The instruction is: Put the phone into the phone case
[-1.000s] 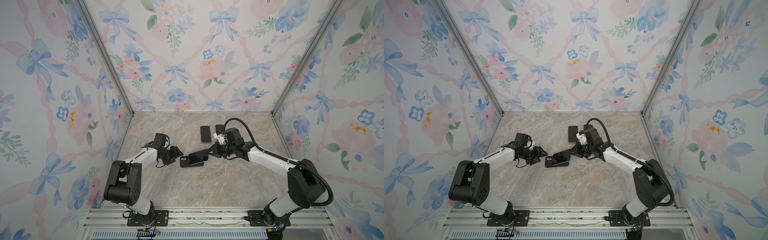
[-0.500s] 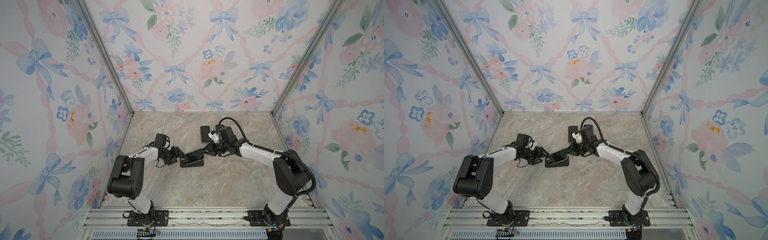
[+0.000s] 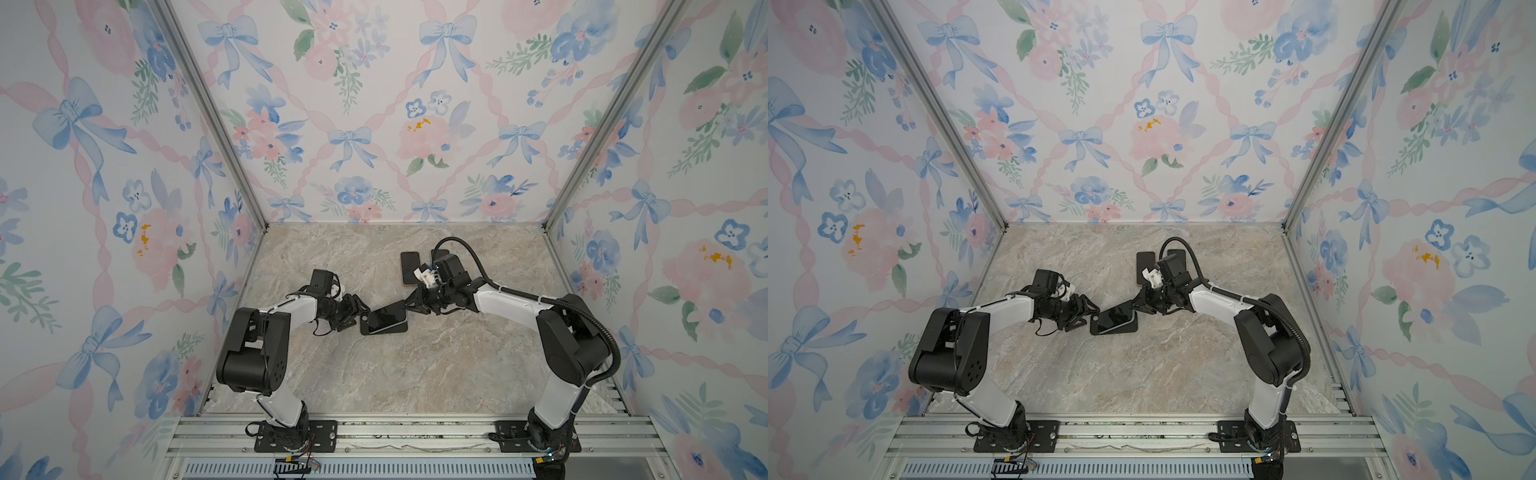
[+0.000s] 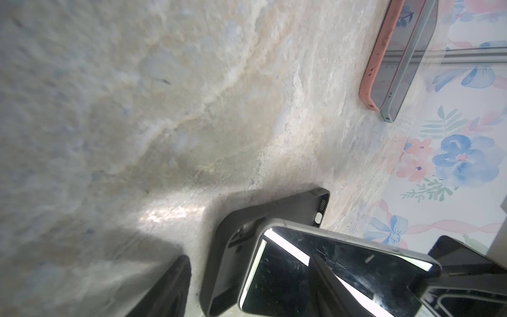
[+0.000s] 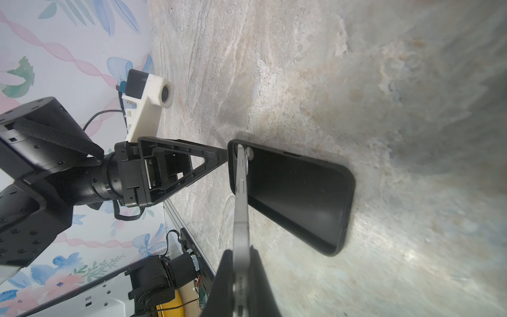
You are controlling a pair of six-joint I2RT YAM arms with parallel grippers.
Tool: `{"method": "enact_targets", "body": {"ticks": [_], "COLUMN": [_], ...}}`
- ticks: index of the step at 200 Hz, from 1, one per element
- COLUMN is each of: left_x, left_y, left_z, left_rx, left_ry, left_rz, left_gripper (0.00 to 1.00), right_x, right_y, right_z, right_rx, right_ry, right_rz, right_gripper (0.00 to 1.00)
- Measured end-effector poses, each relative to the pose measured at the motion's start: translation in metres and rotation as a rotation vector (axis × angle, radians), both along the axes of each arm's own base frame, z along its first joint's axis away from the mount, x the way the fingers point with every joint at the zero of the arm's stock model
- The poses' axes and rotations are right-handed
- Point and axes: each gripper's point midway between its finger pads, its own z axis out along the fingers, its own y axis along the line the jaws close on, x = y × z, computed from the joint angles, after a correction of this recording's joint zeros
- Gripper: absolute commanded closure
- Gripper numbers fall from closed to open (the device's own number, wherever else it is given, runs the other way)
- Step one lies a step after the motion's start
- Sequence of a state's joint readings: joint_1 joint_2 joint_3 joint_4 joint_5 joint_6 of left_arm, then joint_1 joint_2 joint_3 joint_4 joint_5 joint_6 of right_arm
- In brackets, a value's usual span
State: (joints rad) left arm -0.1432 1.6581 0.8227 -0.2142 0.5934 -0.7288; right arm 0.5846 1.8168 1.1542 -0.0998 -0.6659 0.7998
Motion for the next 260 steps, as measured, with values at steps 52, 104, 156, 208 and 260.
{"method": "enact_targets", "body": {"ticks": [52,104,156,208,260], "left_x": [0.000,0.000,-0.002,-0.002,-0.002], "left_y": [-0.003,-0.008,-0.012,-0.012,-0.013], "left_z": [-0.001,-0.001,-0.001,-0.002,-0.002], "left_rx": [-0.005,-0.009,-0.009,-0.010,-0.004], "left_ry": [0.001,-0.007,-0.007,0.000,-0.001], "left_rz": [-0.003,-0.014,-0.022,-0.012,-0.010], "left_gripper": [0.32,0.33,0.33,0.33,0.33], "right_x": [0.001,0.001,0.001,0.003,0.004], "right_y": [0.003,0.007,0.010,0.014,0.015], "right_z": [-0.008,-0.013,-0.015,-0.018,-0.020], "right_rx": [0.000,0.013,0.031,0.049,0.055], "right_ry": [0.021,0.033,0.034,0.033,0.032], "right_rz": [0.010,0.025,0.039,0.048,0.051], "right_gripper": [1.00,1.00,1.00,1.00,1.00]}}
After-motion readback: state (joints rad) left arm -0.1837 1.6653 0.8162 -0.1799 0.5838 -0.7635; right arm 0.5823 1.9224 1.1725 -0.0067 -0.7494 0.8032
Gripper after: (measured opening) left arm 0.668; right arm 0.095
